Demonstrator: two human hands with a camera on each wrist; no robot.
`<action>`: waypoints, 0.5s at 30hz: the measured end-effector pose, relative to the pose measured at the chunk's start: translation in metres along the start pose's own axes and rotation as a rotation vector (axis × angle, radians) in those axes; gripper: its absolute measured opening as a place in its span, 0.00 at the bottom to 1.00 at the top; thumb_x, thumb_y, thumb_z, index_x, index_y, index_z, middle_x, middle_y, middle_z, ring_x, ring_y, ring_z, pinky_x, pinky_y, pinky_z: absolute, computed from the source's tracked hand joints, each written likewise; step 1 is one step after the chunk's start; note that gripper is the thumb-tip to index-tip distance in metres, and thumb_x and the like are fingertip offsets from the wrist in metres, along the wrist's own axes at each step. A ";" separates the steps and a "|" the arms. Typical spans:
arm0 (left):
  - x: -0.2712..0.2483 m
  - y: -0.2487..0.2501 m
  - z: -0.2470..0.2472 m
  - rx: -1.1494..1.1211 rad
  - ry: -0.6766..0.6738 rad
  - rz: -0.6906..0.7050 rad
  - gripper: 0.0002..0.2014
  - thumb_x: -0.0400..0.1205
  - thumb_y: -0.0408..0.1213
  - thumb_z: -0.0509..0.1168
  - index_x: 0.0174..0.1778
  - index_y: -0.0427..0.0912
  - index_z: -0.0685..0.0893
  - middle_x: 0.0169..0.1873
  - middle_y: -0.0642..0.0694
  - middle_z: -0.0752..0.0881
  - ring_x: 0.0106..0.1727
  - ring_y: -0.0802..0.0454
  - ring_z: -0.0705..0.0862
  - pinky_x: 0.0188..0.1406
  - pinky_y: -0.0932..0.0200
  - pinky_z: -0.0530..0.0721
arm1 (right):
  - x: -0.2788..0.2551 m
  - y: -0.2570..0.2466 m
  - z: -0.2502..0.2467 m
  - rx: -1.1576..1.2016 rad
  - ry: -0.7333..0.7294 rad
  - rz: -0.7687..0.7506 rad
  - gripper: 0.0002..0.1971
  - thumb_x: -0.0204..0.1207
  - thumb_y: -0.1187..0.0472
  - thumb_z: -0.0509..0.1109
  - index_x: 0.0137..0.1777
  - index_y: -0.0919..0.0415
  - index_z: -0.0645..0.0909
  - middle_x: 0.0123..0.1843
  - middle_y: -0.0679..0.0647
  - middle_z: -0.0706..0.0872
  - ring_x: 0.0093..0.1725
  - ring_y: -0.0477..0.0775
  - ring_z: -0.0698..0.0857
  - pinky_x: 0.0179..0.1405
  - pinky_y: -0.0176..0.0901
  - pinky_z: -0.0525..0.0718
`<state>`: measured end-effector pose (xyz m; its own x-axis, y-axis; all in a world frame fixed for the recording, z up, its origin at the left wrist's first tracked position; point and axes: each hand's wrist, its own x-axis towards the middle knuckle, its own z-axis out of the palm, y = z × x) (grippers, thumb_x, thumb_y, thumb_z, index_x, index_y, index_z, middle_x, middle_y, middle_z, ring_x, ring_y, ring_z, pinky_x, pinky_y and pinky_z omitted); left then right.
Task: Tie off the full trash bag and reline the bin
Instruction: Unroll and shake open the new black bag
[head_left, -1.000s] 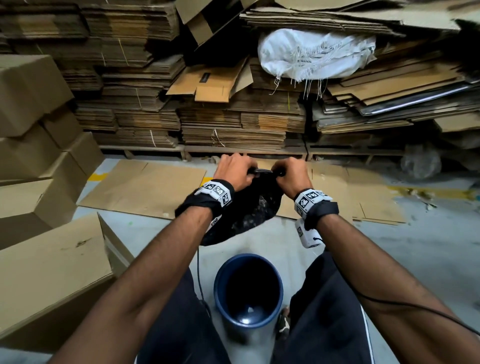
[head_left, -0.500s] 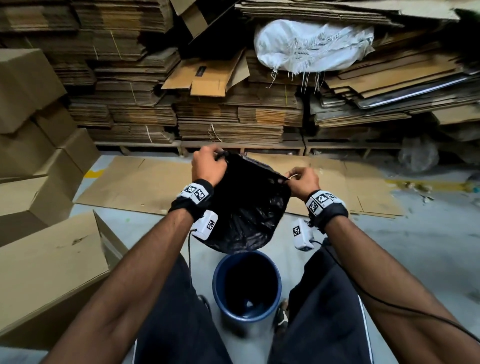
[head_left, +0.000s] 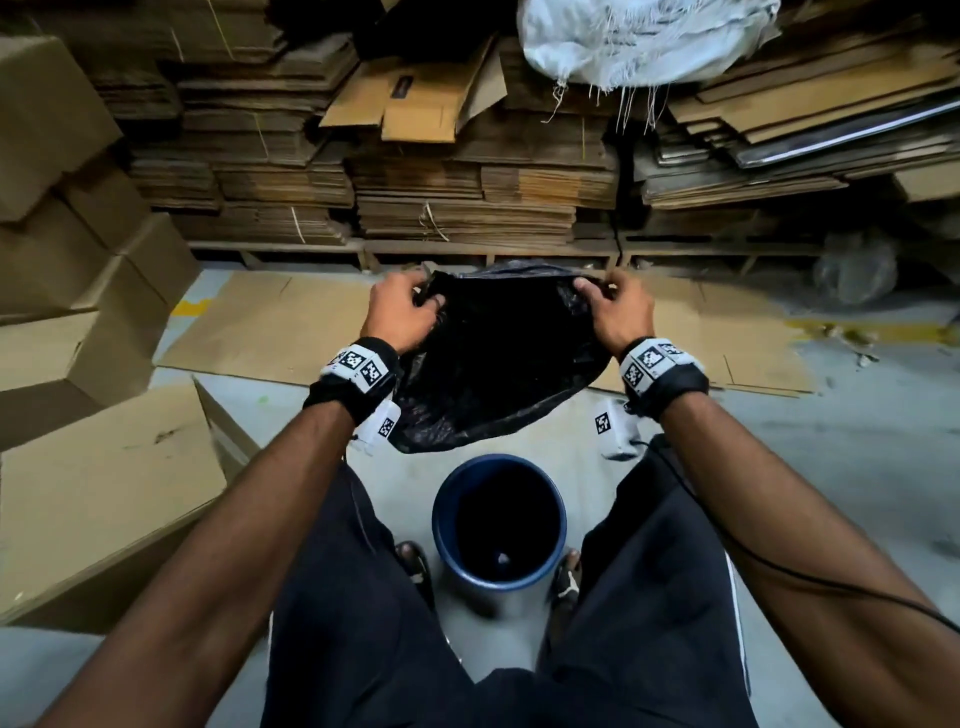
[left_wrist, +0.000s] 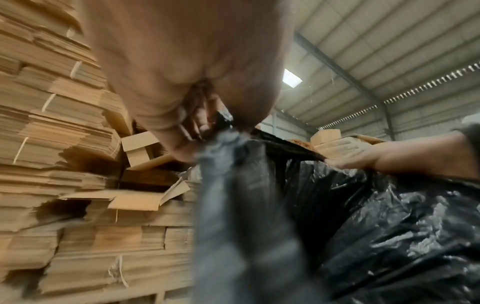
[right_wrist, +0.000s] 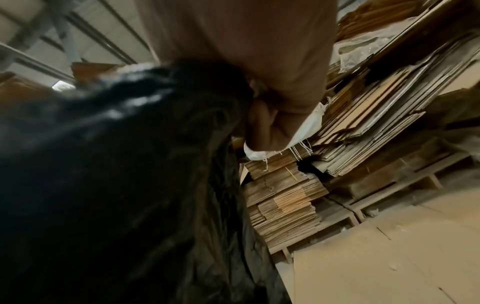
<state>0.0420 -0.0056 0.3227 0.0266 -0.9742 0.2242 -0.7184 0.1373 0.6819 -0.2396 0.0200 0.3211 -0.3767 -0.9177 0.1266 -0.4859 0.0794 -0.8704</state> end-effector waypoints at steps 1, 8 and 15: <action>-0.003 -0.002 -0.002 -0.014 -0.011 0.003 0.17 0.80 0.39 0.72 0.65 0.43 0.84 0.56 0.41 0.91 0.57 0.42 0.88 0.61 0.52 0.85 | 0.002 -0.003 -0.004 0.043 -0.055 0.010 0.17 0.70 0.42 0.79 0.45 0.54 0.82 0.51 0.62 0.91 0.55 0.64 0.88 0.57 0.53 0.84; -0.017 -0.010 0.005 -0.085 -0.110 0.189 0.18 0.74 0.21 0.64 0.47 0.51 0.80 0.55 0.44 0.83 0.61 0.50 0.79 0.69 0.53 0.75 | -0.001 -0.007 -0.012 0.096 -0.224 -0.092 0.20 0.74 0.70 0.77 0.54 0.51 0.71 0.46 0.49 0.80 0.43 0.48 0.81 0.43 0.47 0.88; -0.023 -0.008 0.027 -0.404 -0.167 -0.286 0.23 0.69 0.24 0.54 0.35 0.46 0.95 0.44 0.33 0.92 0.37 0.47 0.81 0.40 0.59 0.74 | -0.007 0.004 -0.004 0.221 -0.228 0.109 0.23 0.69 0.78 0.55 0.45 0.45 0.73 0.39 0.61 0.78 0.28 0.53 0.75 0.23 0.41 0.72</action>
<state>0.0286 0.0109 0.2938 0.0474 -0.9937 -0.1016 -0.3727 -0.1120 0.9212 -0.2415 0.0280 0.3188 -0.2186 -0.9739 -0.0607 -0.2606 0.1182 -0.9582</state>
